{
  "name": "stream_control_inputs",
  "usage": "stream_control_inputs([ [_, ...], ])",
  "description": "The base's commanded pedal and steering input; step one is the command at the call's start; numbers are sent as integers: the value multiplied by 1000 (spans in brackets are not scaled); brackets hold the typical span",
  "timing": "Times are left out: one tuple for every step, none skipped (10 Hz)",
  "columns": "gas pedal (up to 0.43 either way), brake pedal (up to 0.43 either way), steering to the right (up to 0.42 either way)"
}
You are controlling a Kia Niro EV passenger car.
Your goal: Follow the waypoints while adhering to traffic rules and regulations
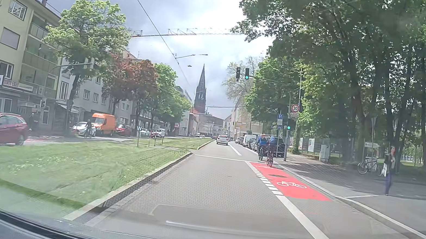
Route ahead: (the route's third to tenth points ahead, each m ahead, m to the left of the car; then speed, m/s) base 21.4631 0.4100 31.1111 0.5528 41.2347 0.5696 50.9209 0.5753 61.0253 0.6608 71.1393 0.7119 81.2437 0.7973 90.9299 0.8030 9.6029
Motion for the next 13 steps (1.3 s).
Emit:
stream_control_inputs([
  [8, 0, 1],
  [8, 0, 1],
  [8, 0, 1],
  [0, 0, 1],
  [0, 0, 1],
  [0, 0, 2],
  [0, 0, 1],
  [0, 0, 1],
  [0, 0, 0],
  [0, 0, -2],
  [20, 0, -2],
  [28, 0, -2],
  [28, 0, -2],
])
